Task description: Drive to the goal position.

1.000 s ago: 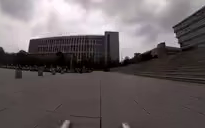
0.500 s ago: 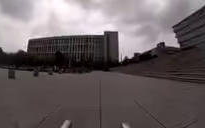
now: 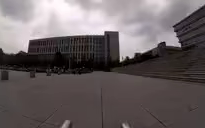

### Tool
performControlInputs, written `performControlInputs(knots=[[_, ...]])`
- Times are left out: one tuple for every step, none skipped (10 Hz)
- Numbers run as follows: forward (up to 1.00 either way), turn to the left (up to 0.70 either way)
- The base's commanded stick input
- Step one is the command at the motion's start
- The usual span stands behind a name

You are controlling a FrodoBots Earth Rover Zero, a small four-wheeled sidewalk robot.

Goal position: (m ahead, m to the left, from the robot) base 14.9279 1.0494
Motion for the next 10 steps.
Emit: performControlInputs(knots=[[1.00, -0.05], [1.00, -0.13], [1.00, -0.04], [1.00, 0.00], [1.00, 0.00], [1.00, 0.00], [1.00, 0.00], [1.00, -0.07], [1.00, -0.10], [1.00, -0.01]])
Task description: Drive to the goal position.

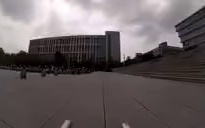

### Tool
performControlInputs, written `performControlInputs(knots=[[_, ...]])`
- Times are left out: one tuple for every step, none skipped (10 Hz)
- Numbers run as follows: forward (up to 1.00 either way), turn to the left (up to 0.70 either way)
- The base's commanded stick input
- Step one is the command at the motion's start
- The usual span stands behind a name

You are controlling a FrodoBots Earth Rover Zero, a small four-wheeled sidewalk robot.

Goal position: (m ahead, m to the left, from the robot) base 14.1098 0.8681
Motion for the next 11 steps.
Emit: performControlInputs(knots=[[1.00, -0.01], [1.00, -0.03], [1.00, 0.00], [1.00, 0.00], [1.00, -0.06], [1.00, -0.04], [1.00, 0.00], [1.00, 0.00], [1.00, 0.00], [1.00, 0.00], [1.00, 0.00]])
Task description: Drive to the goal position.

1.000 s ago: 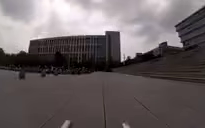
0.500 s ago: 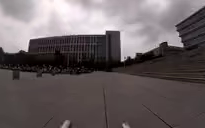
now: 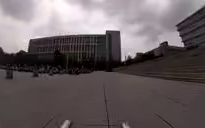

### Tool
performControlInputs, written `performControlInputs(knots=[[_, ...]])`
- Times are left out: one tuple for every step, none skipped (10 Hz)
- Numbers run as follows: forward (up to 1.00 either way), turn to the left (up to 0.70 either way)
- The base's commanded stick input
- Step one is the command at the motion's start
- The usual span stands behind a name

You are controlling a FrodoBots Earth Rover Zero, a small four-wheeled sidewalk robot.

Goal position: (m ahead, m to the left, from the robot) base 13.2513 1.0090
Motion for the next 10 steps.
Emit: performControlInputs(knots=[[1.00, 0.00], [1.00, 0.00], [1.00, 0.00], [1.00, 0.00], [1.00, 0.00], [1.00, -0.26], [1.00, -0.01], [1.00, -0.22], [1.00, -0.01], [1.00, -0.07]])
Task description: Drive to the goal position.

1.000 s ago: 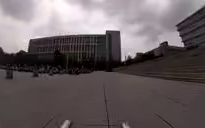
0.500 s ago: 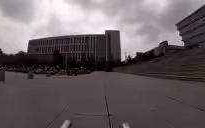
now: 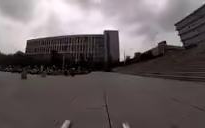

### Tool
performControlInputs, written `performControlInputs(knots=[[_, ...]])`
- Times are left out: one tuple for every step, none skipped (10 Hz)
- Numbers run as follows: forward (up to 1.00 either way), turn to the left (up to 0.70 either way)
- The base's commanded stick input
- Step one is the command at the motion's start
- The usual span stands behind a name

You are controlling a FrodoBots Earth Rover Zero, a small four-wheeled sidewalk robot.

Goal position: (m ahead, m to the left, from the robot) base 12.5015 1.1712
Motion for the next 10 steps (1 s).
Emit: performControlInputs(knots=[[1.00, -0.15], [1.00, 0.00], [1.00, 0.00], [1.00, -0.20], [1.00, -0.09], [1.00, -0.03], [1.00, -0.17], [1.00, -0.01], [1.00, -0.04], [1.00, -0.05]])
